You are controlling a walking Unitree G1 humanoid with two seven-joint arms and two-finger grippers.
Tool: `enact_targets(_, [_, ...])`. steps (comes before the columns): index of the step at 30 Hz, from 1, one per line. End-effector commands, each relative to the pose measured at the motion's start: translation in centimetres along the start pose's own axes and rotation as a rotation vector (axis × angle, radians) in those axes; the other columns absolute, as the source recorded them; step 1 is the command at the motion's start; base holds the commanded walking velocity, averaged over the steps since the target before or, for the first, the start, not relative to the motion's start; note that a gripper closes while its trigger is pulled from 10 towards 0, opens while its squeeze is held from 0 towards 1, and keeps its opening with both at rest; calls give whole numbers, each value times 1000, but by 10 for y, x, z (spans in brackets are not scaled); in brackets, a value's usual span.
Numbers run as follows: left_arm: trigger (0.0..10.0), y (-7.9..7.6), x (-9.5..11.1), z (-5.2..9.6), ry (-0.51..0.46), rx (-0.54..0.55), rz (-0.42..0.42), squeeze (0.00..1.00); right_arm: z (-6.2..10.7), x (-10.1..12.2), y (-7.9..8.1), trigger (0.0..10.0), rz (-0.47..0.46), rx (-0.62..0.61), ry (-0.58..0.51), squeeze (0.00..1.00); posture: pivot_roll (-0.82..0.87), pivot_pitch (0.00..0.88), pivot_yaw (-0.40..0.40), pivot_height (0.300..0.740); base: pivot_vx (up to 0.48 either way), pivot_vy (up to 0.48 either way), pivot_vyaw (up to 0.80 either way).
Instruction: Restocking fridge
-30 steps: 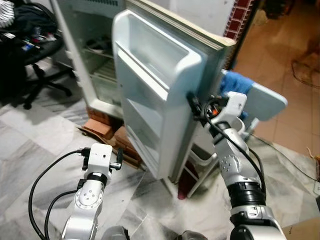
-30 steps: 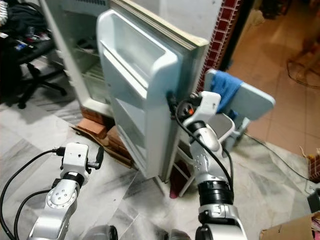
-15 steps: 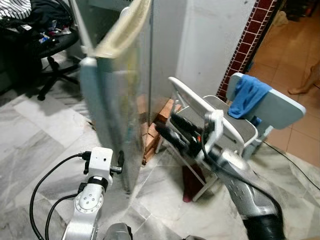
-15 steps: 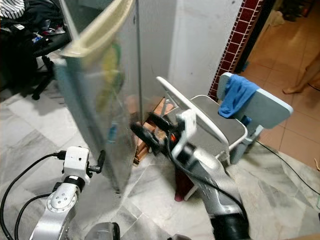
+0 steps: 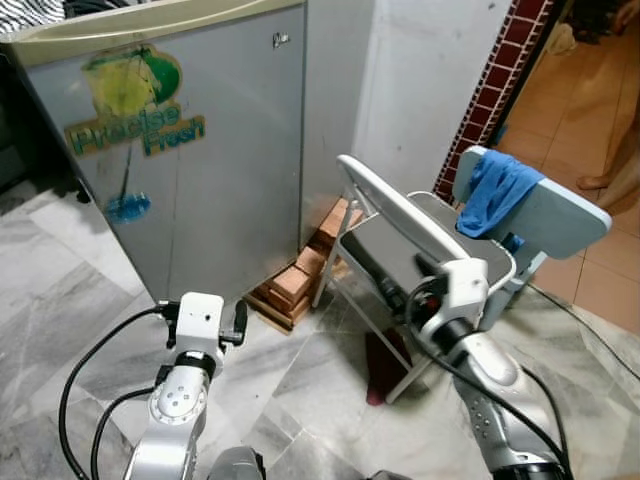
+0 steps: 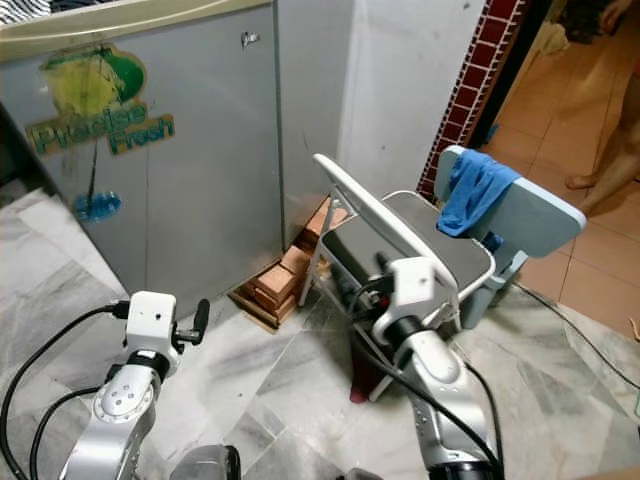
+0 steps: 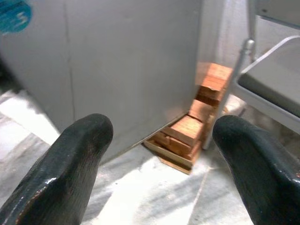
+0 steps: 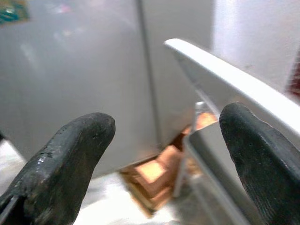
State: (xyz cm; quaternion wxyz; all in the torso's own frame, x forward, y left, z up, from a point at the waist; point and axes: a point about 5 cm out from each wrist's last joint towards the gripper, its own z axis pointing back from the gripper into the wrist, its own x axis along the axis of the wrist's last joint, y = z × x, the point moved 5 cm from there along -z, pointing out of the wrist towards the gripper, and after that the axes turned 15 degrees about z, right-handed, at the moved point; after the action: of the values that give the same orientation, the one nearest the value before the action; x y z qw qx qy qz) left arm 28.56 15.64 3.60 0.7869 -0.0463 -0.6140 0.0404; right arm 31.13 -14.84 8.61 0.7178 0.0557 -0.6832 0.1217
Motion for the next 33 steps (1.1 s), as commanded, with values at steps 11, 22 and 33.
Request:
enact_targets(11, [10000, 3, 7, -1, -32, -3, -25, 0, 4, -7, -16, 10000, 19, -154, 14, 0, 55, 36, -11, 740, 0, 476, 0])
enact_targets(22, [10000, 4, 11, -6, -52, -3, -22, 0, 2, -10, -20, 10000, 28, -186, 21, 0, 56, 28, -14, 740, 0, 476, -256])
enact_targets(33, [10000, 3, 11, -7, -54, -4, -14, 0, 0, -9, -22, 10000, 34, -193, 17, 0, 53, 24, -12, 740, 0, 476, -499])
